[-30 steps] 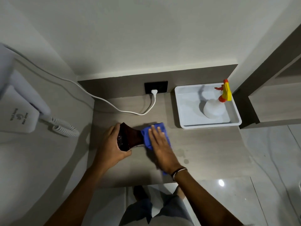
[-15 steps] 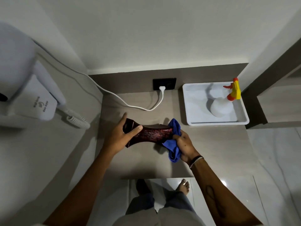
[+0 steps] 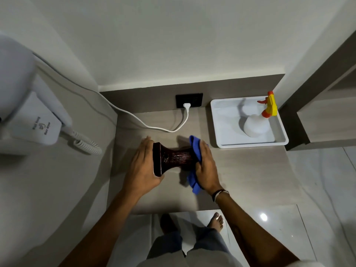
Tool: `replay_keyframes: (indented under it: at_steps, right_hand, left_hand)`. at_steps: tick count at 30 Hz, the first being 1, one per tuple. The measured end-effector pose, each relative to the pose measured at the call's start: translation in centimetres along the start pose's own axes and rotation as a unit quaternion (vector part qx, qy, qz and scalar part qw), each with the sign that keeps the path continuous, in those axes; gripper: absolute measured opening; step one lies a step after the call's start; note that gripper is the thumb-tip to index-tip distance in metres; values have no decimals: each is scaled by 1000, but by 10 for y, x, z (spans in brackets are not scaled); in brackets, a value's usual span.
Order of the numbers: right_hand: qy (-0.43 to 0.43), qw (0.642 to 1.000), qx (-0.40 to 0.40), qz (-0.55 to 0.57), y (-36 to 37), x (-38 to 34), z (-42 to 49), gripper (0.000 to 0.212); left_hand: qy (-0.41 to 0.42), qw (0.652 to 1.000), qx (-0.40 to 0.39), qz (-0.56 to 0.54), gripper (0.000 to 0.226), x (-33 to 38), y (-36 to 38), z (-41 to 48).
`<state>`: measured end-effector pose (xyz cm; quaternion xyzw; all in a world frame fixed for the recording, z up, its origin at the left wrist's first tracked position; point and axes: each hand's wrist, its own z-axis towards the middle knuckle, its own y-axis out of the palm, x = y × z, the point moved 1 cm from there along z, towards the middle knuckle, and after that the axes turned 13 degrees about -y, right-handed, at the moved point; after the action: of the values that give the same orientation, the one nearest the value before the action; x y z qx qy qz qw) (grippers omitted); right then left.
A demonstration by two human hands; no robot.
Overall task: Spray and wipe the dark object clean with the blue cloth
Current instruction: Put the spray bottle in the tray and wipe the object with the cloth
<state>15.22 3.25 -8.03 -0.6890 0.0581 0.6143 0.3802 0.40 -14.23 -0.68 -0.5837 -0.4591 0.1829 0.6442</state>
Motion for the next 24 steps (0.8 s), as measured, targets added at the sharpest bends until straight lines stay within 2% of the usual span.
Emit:
replay_keyframes:
  at_steps: [3,6,10,12,14,17,20,22,24]
  right_hand:
    - [-31,999,-39,-15,10,-8,-17,88]
    - [-68,994,-78,35,20,-32,-25,87]
    - [-118,984,-71,114,32,-66,-21,86]
    - [-164,979,-97,76,32,-64,-20,93]
    - [-197,971,-135,-3,30,-47,-18,97]
    - [-177,961,-164,-137,19,-12,-12,97]
    - [-140,953,-172,-206,7,7,-2,93]
    - [-109,960,-174,-188,8,1,-1,96]
    - [-114,971,-176,-111,18,-20,-3,102]
  left_hand:
    - [35,999,23,-20,117,-1,6,-4]
    - [49,997,22,-46,110,5,10,-3]
    - [41,995,23,-90,88,14,7,6]
    - [39,994,18,-105,84,13,8,7]
    - [18,995,-4,-101,92,4,11,7]
    - [-38,995,-26,-91,111,-11,16,2]
    - [-37,995,-22,-92,113,-13,18,0]
    - [-34,994,-21,-99,111,-6,18,2]
    - [-29,994,-25,-106,108,0,17,4]
